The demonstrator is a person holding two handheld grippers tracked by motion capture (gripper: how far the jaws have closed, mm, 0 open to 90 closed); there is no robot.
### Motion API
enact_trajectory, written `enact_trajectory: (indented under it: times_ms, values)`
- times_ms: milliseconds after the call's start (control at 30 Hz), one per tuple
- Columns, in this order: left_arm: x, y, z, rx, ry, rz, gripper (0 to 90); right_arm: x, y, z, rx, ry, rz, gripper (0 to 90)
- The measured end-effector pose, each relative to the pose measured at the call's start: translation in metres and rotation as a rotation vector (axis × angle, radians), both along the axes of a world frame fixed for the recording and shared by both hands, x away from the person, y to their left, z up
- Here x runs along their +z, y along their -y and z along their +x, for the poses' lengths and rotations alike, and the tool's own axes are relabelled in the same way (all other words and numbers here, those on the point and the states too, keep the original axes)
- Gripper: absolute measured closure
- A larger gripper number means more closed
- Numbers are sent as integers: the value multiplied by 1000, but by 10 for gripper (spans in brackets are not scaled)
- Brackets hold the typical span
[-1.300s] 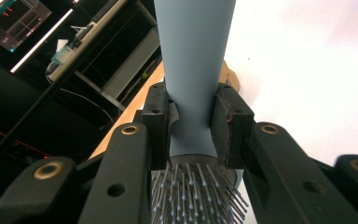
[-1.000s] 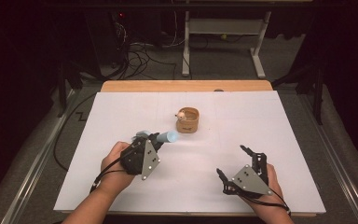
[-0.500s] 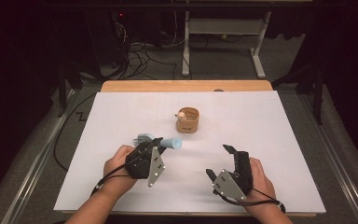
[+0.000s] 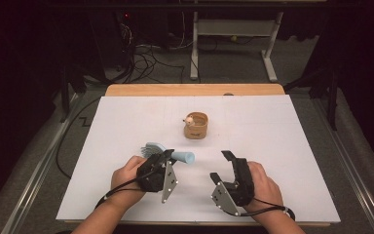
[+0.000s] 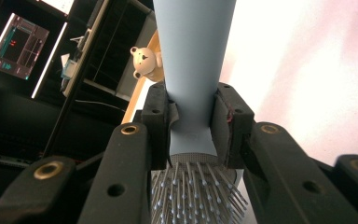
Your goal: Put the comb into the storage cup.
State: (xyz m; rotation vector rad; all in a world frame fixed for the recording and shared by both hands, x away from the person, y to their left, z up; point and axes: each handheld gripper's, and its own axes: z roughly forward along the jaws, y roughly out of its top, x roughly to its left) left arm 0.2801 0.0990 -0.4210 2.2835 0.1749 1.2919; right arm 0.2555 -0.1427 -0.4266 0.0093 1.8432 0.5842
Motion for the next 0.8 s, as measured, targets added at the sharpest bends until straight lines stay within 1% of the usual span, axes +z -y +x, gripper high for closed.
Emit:
enact_trajectory:
  times_ms: [33,67,100,133,167,233,267,300,333,367,400,600,700,767,800]
  values:
    - [0,0,0,-1,-1,2,697,0,0,0,0,0,0,154]
    - [-1,2,0,-3,-1,9,696,2,-2,0,4,20,-16,163]
    - [-2,2,0,-3,1,17,696,2,-3,0,6,33,-20,168]
    - [-2,2,0,-3,1,17,696,2,-3,0,6,33,-20,168]
    - [-2,3,0,-4,2,22,697,5,-5,-1,8,53,-38,185]
    - [-4,4,-1,-6,3,32,697,6,-5,-1,14,59,-42,197]
    - [-4,4,-1,-8,3,37,696,7,-7,-1,21,74,-55,218]
    - [-5,5,-1,-12,3,39,696,7,-7,-1,21,74,-55,218]
    - [-5,6,-1,-9,3,42,696,7,-8,-1,25,82,-65,229]
    - [-6,6,-1,-10,5,49,696,6,-9,-2,23,79,-65,240]
    - [-6,7,-1,-11,8,61,696,7,-10,-2,31,94,-78,251]
    - [-8,13,-1,-18,21,93,696,4,-14,-3,41,105,-106,306]
    - [-10,16,-1,-22,30,125,696,2,-15,-4,51,111,-114,331]
    - [-11,18,-1,-25,29,126,696,0,-16,-4,54,113,-127,348]
    - [-12,18,-2,-23,34,140,696,-1,-16,-5,55,113,-129,355]
